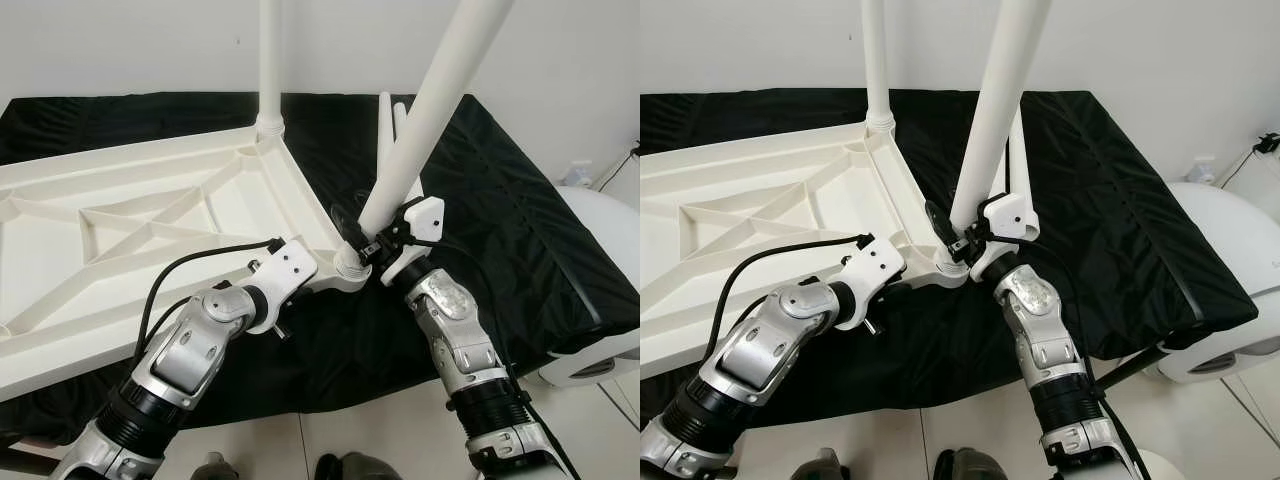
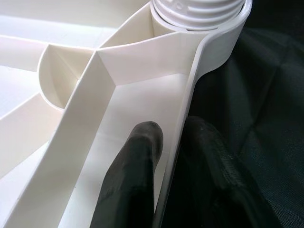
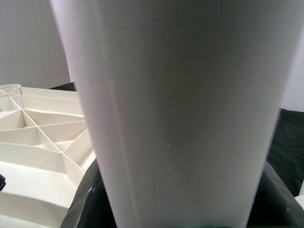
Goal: Building children table
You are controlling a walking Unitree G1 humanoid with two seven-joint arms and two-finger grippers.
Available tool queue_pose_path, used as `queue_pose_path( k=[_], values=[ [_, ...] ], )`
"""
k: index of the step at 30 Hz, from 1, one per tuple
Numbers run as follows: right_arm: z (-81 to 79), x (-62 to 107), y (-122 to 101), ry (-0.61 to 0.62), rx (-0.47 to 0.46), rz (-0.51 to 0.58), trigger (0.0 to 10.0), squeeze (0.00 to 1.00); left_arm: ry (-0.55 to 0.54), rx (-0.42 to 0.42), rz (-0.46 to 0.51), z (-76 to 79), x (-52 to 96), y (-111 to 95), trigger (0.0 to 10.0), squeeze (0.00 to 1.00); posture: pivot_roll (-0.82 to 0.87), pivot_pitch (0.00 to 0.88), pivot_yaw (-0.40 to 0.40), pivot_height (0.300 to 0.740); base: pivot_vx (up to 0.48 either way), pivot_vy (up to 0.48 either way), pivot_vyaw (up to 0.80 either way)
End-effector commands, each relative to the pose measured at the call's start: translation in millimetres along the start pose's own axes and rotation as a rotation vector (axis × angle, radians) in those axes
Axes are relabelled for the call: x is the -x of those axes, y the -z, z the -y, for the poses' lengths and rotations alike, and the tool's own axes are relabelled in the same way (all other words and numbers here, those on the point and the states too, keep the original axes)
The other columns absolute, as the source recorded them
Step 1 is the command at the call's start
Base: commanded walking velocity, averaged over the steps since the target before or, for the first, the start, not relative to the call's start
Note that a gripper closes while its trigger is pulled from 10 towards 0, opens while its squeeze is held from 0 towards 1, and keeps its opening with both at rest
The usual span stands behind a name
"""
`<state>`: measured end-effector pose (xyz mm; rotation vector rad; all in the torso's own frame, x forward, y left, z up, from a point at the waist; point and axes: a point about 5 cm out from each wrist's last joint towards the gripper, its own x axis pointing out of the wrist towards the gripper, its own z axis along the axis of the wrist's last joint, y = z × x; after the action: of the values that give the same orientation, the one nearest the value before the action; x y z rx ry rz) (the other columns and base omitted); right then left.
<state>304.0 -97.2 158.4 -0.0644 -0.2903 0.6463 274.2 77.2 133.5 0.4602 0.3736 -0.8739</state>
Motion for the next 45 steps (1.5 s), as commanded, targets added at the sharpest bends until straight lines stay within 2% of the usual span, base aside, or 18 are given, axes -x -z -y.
queue_pose_path(
  k=[1,8,10,13,17,25,33,45],
  values=[
    [-13.1,13.2,36,-0.046,-0.063,-0.176,10.0,0.0,0.059,-0.016,0.022,7.9,-0.3,-5,10.0,0.0,0.03,0.047,-0.058,0.74,0.0,0.0,0.0],
    [-12.4,12.5,39,-0.041,-0.077,-0.182,10.0,0.0,0.057,-0.015,0.022,7.3,-0.1,-6,10.0,0.0,0.03,0.047,-0.058,0.74,0.0,0.0,0.0],
    [-8.7,11.8,41,-0.015,-0.123,-0.2,10.0,0.0,0.056,-0.016,0.022,6.9,0.1,-6,10.0,0.0,0.03,0.046,-0.058,0.74,0.0,0.0,0.0],
    [-5.4,10.9,42,0.004,-0.143,-0.216,10.0,0.0,0.055,-0.016,0.022,6.8,0.3,-6,10.0,0.0,0.03,0.046,-0.058,0.74,0.0,0.0,0.0],
    [7.0,8.6,48,0.071,-0.218,-0.283,10.0,0.0,0.056,-0.019,0.024,6.7,0.5,-6,10.0,0.0,0.03,0.047,-0.056,0.74,0.0,0.0,0.0],
    [12.4,6.4,50,0.081,-0.205,-0.296,10.0,0.0,0.059,-0.019,0.025,6.6,0.5,-7,10.0,0.0,0.03,0.05,-0.057,0.74,0.0,0.0,0.0],
    [11.1,9.8,55,0.075,-0.201,-0.313,10.0,0.0,0.055,-0.015,0.024,7.1,1.4,-6,10.0,0.0,0.03,0.051,-0.059,0.74,0.0,0.0,0.0],
    [6.8,5.4,48,0.152,-0.192,-0.258,10.0,0.0,0.059,-0.018,0.026,7.7,1.6,-7,10.0,0.0,0.03,0.054,-0.059,0.74,0.0,0.0,0.0]
  ],
)
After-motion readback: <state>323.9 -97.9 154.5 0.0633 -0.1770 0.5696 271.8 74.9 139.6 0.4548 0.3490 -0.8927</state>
